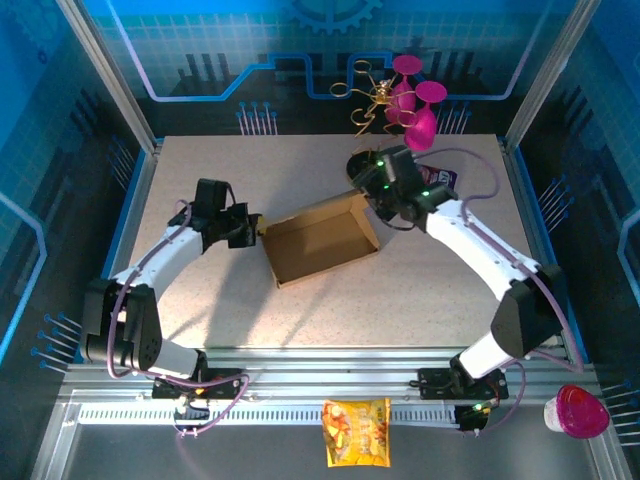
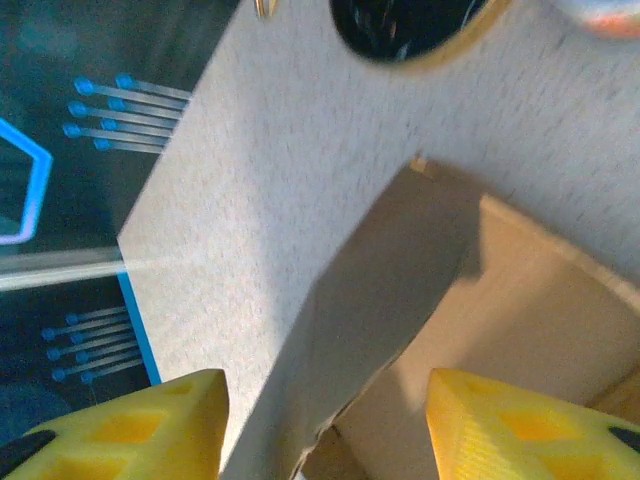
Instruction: Fold the paper box
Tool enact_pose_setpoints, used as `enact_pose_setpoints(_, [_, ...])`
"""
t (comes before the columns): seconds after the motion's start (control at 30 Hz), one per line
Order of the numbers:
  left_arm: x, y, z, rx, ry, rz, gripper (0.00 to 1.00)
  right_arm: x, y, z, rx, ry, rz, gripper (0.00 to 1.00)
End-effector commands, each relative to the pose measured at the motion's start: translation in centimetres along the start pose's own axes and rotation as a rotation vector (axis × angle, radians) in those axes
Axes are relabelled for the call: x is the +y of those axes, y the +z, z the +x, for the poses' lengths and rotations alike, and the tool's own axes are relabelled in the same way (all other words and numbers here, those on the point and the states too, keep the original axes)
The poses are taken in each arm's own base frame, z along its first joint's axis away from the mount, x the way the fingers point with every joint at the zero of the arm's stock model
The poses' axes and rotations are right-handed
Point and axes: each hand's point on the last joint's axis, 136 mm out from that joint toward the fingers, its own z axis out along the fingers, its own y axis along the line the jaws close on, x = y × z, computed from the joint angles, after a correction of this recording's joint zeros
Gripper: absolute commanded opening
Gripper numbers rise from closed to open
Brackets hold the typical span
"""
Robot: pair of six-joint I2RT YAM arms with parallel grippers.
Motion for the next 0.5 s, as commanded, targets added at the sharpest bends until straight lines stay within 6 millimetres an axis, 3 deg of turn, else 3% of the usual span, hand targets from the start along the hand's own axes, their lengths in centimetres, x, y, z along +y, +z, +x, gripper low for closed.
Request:
enact_pose_setpoints(0.0, [0.1,-1.0,0.5,0.036,0.098,-0.027,0.00,0.1,-3.1,-3.3,-0.047,-0.080,-0.016,0.58])
enact_pose_setpoints(0.07, [0.1,-1.0,0.4,0.040,0.109,-0.024,0.00,-1.0,-2.8,-3.9,-0.032,-0.061,-0.007,0.59])
enact_pose_setpoints(0.17, [0.1,-0.8,0.4,0.047,0.122,-0.025,0.00,-2.0,-0.7,-4.2,0.038,-0.019,-0.037,0.60])
enact_pose_setpoints(0.33, [0.1,-0.8,0.3,0.051,0.151,-0.028,0.00,-1.8,3.2,-3.0,0.184,-0.004,-0.044,0.60])
enact_pose_setpoints(0.47, [0.1,-1.0,0.2,0.044,0.164,-0.027,0.00,-2.1,5.0,-1.5,0.273,0.034,-0.040,0.61])
